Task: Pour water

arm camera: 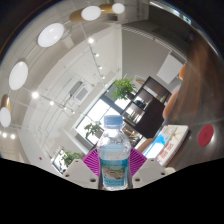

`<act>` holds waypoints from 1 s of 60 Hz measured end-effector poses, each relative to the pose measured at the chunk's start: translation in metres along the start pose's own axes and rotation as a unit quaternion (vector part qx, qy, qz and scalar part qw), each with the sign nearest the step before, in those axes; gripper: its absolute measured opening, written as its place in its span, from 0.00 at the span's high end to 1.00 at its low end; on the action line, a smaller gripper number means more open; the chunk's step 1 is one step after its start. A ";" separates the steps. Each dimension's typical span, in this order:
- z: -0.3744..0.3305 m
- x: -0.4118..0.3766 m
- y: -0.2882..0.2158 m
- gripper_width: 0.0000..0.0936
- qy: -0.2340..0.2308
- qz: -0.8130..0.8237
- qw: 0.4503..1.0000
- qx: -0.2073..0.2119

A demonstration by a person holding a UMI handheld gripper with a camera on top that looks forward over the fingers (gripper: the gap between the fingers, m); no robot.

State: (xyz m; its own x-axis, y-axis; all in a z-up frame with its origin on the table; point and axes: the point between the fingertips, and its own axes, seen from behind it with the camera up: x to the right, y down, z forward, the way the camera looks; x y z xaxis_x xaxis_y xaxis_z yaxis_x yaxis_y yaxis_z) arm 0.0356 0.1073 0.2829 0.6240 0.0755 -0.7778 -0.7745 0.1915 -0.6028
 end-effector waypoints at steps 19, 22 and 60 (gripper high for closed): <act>0.005 0.112 -0.091 0.65 0.094 -0.430 0.898 -0.018; 0.006 0.133 -0.100 0.65 0.110 -0.445 0.888 -0.026; 0.016 0.291 -0.045 0.63 0.119 -0.418 0.890 -0.137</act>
State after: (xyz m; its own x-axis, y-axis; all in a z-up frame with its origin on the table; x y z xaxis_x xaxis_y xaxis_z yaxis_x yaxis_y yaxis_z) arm 0.2540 0.1360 0.0863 0.9797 -0.1979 -0.0324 -0.0659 -0.1652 -0.9840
